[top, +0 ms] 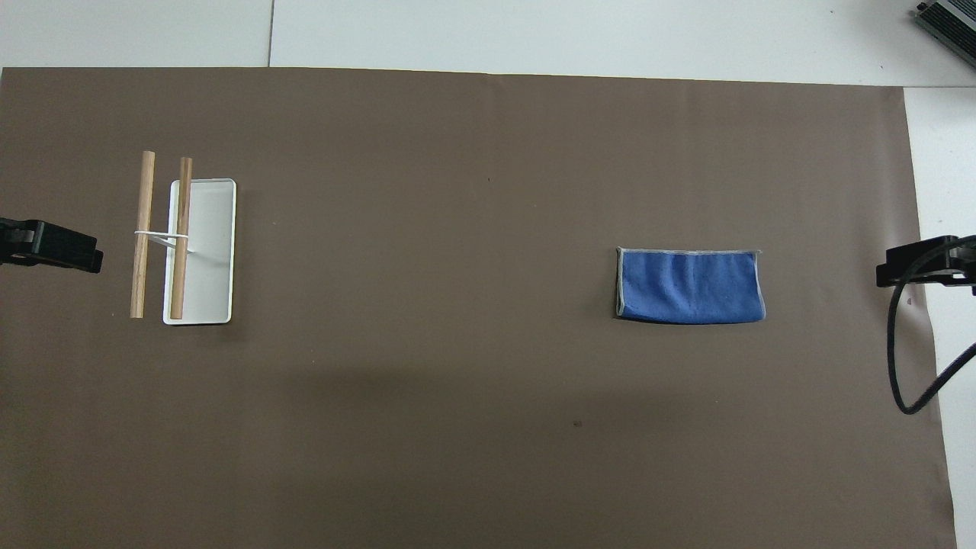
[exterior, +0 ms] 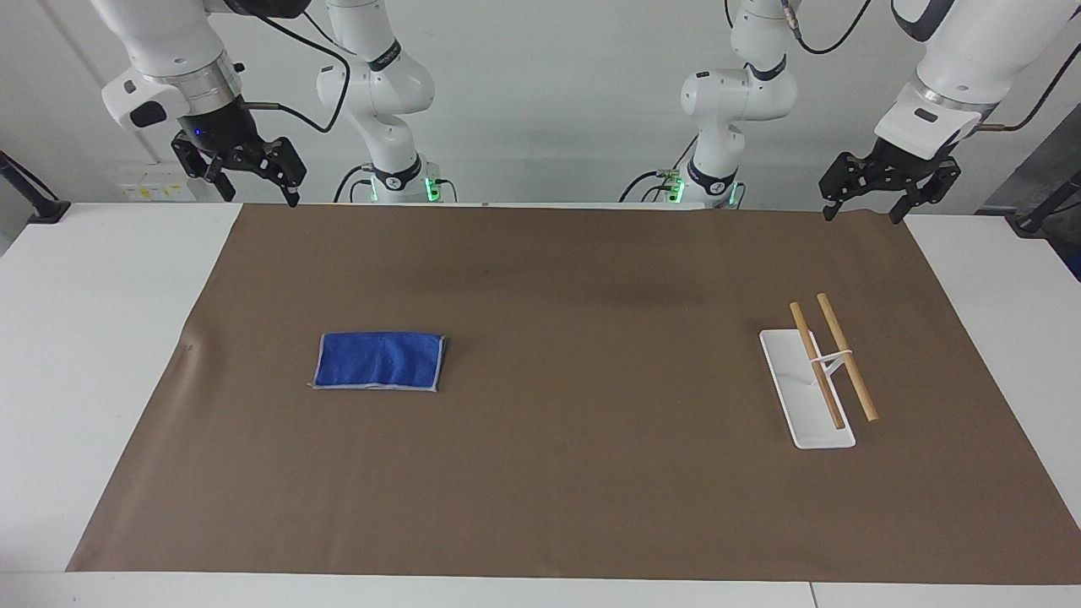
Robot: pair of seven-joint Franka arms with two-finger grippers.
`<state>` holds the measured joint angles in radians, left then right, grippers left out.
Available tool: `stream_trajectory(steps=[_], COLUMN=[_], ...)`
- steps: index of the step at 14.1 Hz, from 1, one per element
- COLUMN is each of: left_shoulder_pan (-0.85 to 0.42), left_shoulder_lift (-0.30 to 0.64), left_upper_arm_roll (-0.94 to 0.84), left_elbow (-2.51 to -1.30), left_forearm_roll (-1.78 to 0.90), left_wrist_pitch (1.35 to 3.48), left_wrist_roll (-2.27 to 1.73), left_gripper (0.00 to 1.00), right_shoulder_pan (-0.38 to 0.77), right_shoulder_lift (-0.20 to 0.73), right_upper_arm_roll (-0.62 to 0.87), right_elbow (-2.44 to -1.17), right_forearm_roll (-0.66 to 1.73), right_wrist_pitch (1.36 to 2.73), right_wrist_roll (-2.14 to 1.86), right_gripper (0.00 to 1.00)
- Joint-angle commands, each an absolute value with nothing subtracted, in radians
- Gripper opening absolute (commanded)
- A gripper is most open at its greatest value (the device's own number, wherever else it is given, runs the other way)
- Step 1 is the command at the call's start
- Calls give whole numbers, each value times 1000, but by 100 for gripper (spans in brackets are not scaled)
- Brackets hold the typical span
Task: Right arm passes towel to left arm to hang
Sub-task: 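Move the right gripper toward the folded blue towel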
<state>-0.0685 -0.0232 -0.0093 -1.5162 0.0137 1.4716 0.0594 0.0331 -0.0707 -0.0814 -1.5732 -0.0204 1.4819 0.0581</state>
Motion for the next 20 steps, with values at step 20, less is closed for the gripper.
stream_trajectory(steps=[20], left_shoulder_pan=[-63], left_shoulder_lift=[-43], left_upper_arm_roll=[-12], left_elbow=[-1532], left_forearm_roll=[21], left_wrist_pitch=[1459], left_wrist_roll=[61], left_gripper=[100], right_shoulder_pan=[38], right_shoulder_lift=[-126], right_upper_arm_roll=[-26], right_elbow=[-1903], right_forearm_roll=[0], right_wrist_pitch=[1798], right_wrist_roll=[98], right_gripper=[100])
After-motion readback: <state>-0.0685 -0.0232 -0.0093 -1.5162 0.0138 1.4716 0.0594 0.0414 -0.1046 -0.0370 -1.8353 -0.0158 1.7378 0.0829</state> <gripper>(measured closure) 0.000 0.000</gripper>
